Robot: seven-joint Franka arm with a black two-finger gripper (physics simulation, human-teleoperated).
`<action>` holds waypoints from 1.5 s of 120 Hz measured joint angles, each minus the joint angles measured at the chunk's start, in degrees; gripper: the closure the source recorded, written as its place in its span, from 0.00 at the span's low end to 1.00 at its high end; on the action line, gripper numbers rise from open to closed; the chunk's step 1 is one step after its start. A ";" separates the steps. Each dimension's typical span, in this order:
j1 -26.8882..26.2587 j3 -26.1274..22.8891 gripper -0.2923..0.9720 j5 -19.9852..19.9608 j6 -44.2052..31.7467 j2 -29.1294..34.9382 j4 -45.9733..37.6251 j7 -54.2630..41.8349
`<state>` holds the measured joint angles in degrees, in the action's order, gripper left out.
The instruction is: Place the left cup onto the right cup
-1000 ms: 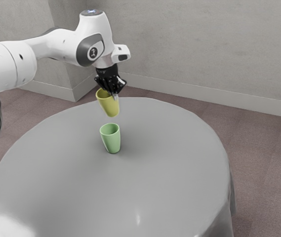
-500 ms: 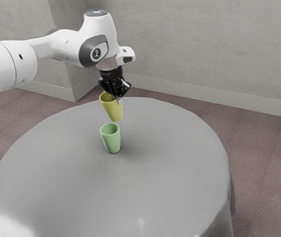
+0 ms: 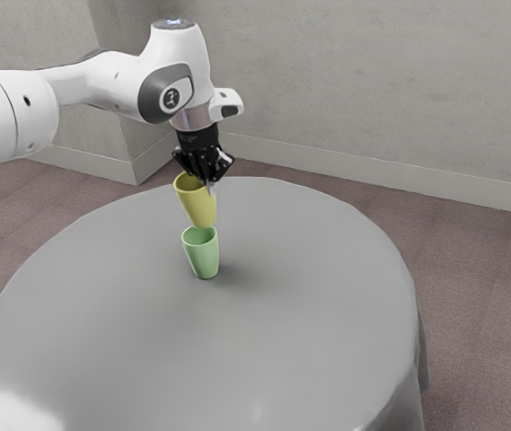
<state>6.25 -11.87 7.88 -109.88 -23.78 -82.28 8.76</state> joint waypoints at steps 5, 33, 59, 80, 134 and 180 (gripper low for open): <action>0.05 0.00 0.85 0.00 0.05 0.04 -0.29 0.21; 0.09 0.38 0.85 0.04 0.25 -0.01 -1.20 1.19; 0.09 0.53 0.85 0.14 0.26 -0.26 -1.32 1.80; 0.09 0.61 0.85 0.16 0.23 -0.63 -1.36 2.17; 0.13 0.81 0.85 0.35 -0.17 -1.41 -1.34 2.72; 0.17 1.23 0.85 0.59 -0.44 -1.90 -1.32 2.87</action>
<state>6.42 -10.64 8.47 -110.33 -25.68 -83.61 11.62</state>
